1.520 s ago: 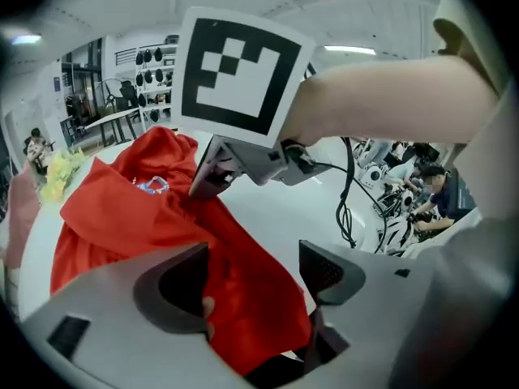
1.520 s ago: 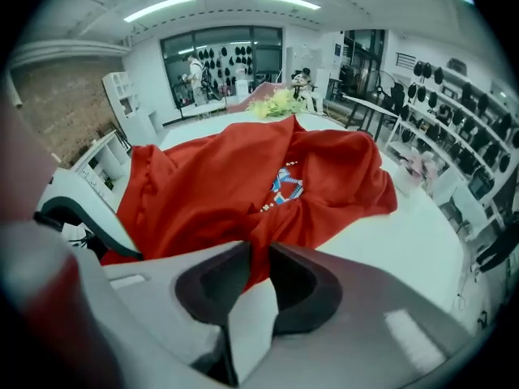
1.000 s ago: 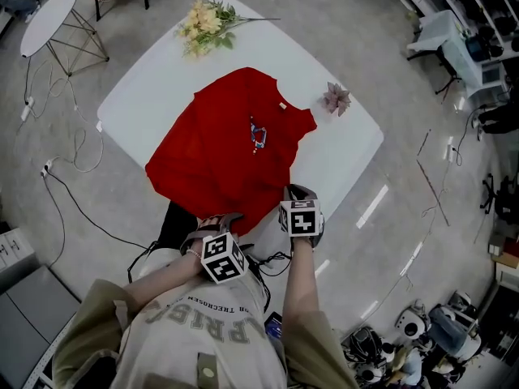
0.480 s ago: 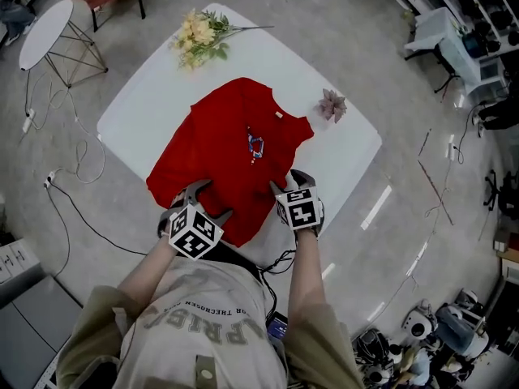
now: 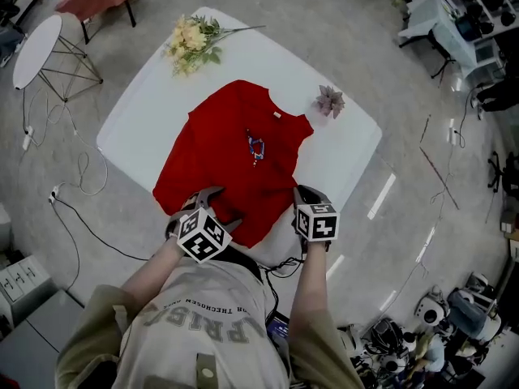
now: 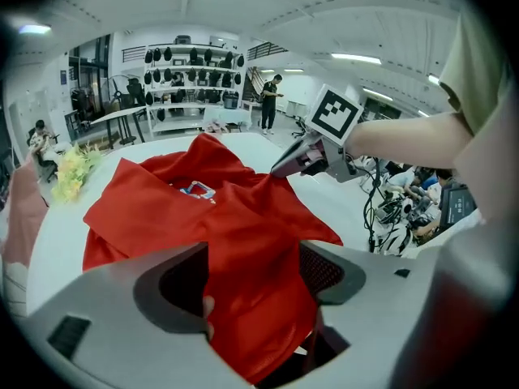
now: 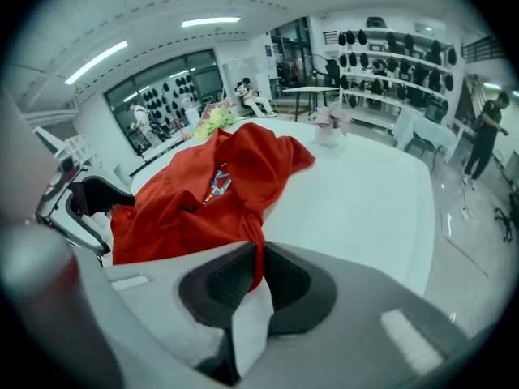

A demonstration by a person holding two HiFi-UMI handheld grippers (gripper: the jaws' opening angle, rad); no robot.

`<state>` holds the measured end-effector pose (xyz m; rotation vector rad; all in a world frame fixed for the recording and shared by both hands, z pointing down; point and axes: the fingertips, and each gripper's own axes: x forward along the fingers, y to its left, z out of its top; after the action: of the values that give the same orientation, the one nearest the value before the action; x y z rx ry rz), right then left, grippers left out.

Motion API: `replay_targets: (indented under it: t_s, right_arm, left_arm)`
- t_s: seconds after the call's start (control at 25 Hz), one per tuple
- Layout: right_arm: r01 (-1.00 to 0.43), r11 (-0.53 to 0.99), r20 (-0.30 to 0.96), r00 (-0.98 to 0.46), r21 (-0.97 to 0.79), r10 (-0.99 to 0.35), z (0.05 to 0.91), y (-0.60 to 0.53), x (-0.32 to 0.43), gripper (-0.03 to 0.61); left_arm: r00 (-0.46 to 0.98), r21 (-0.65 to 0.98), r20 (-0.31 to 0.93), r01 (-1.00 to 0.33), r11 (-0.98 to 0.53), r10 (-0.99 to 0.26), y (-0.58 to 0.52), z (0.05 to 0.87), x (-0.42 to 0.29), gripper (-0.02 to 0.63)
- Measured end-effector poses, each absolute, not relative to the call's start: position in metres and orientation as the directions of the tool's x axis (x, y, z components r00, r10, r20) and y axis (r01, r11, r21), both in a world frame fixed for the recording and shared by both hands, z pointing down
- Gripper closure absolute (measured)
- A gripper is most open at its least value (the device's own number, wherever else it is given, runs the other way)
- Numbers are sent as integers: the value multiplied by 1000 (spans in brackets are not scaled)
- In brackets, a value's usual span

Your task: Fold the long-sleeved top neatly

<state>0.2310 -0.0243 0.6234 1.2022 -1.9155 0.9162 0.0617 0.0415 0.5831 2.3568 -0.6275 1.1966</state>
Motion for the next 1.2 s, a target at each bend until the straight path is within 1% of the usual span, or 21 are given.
replay_targets:
  t_s: [0.12,0.24,0.28,0.32,0.4,0.48,0.6,0.68,0.76,0.88,0.96,1.0,1.08,1.2]
  right_arm:
    - [-946,268,860,-284,-181,-424,637,-15,239,543]
    - [-952,280,866,-242,-124,-437,644,-15,238,541]
    - [-952,285,863,-235,-112,-447,640,-16,238,521]
    - [-952,283,855,-239,-114,-460,634,-16,237,483]
    - [-947,269,818,-293,-176,-496,610,-14,231,315]
    - [-922,275,756,-382,-272,-532,581,-8,211,258]
    - [-872,354,719,-482,-338,-500,568,5,159,252]
    - [-850,399,740,-506,-343,-443,580,14,125,252]
    - [-843,430,775,-497,-324,-390,596,21,100,252]
    - [-860,455,845,-409,-230,-345,614,27,86,259]
    - [-873,454,853,-368,-179,-371,608,26,83,367]
    - [-877,450,839,-368,-170,-400,599,22,80,452]
    - [-871,458,793,-401,-176,-458,575,14,69,543]
    - [-822,516,712,-511,-241,-482,538,2,34,546]
  left_arm:
    - [525,178,835,-542,-821,-165,49,587,55,261]
    - [520,182,842,-526,-831,-145,52,590,45,261]
    - [521,181,842,-523,-833,-144,51,589,42,261]
    - [523,180,840,-521,-834,-145,49,588,38,261]
    - [531,177,834,-515,-839,-150,44,583,31,261]
    - [535,172,832,-504,-846,-149,39,580,23,261]
    - [537,165,831,-485,-859,-143,31,579,13,261]
    - [544,163,828,-470,-868,-139,27,577,9,261]
    - [552,160,823,-455,-876,-136,22,575,4,261]
    - [558,160,819,-441,-883,-130,13,571,-7,261]
    - [559,157,819,-438,-885,-131,7,569,-18,261]
    - [558,148,819,-435,-888,-137,3,568,-23,261]
    - [551,106,820,-414,-904,-156,-7,565,-33,259]
    - [549,58,823,-343,-938,-150,-14,559,-42,259]
